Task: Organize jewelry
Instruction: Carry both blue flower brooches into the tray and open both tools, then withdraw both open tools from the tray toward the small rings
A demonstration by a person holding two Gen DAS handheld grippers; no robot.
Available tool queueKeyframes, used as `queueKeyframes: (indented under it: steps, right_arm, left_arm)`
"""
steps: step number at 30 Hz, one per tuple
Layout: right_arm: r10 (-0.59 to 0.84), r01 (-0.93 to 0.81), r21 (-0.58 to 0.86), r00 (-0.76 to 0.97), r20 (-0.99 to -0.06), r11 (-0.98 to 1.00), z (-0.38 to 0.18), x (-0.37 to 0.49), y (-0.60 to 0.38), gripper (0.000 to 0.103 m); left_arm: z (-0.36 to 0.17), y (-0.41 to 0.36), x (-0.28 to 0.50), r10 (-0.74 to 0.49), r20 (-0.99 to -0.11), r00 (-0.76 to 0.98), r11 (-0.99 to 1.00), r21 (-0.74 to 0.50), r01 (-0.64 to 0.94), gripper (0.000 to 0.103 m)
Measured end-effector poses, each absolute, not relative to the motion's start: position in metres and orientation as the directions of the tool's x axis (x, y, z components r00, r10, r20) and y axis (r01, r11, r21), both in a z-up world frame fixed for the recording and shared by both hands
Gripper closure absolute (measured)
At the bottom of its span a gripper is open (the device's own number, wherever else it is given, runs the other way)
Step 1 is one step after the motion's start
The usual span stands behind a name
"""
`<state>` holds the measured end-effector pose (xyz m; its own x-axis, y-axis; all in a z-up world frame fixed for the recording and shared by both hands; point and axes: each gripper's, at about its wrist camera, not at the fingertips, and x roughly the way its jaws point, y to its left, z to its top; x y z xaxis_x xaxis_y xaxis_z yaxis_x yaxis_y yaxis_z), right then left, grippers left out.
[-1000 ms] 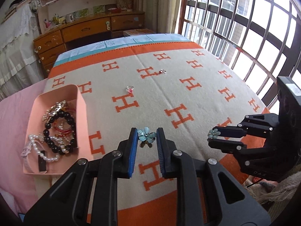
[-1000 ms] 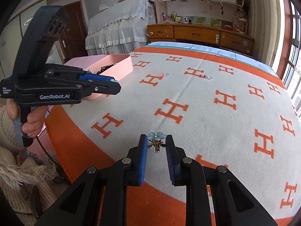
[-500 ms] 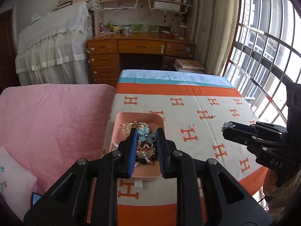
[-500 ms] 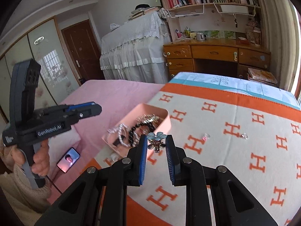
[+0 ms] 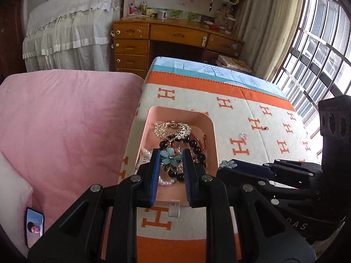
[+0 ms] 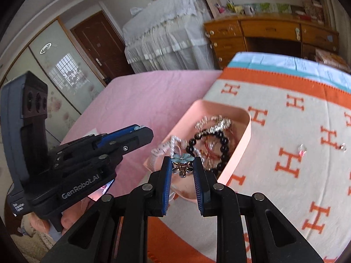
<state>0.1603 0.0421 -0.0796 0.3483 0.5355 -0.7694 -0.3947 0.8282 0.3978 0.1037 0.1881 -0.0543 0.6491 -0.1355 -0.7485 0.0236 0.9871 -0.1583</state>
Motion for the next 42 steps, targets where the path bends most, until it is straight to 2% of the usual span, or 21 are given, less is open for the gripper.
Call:
queueKeyframes:
  steps: [4,8,12,14,16,32,42]
  right_arm:
    - [0.521,-0.359,0.408,0.321,-0.791,0.840,-0.099,0.165,0.036,0.083]
    - [0.526,-0.337,0.425,0.314,-0.791,0.840,-0.110,0.168,0.032,0.068]
    - [0.520,-0.336,0.418,0.322,-0.791,0.844,-0.112,0.169,0.033,0.068]
    - [0.519,-0.339,0.415,0.326,-0.790,0.844,-0.110,0.168,0.032,0.068]
    - [0.519,-0.340,0.414,0.333,-0.787,0.845,-0.109,0.167,0.032,0.068]
    - [0.481,-0.320,0.372,0.407,-0.777,0.871,-0.085,0.143,-0.004,0.068]
    - [0.371,-0.258,0.270,0.546,-0.751,0.928,-0.009,0.134,-0.099,0.068]
  left_arm:
    - [-0.072,0.186,0.112,-0.130,-0.771,0.624,0.988,-0.154,0.015,0.086]
    - [-0.080,0.189,0.115,-0.146,-0.783,0.605,0.984,-0.177,0.008,0.085]
    - [-0.083,0.193,0.117,-0.151,-0.788,0.597,0.982,-0.190,-0.003,0.079]
    - [-0.082,0.194,0.116,-0.162,-0.784,0.599,0.979,-0.204,-0.003,0.070]
    - [-0.080,0.195,0.113,-0.164,-0.778,0.606,0.978,-0.211,-0.006,0.066]
    - [-0.068,0.165,0.097,-0.131,-0.800,0.585,0.990,-0.136,0.036,0.065]
    - [-0.036,0.097,0.110,-0.125,-0.800,0.587,0.984,-0.025,0.176,0.065]
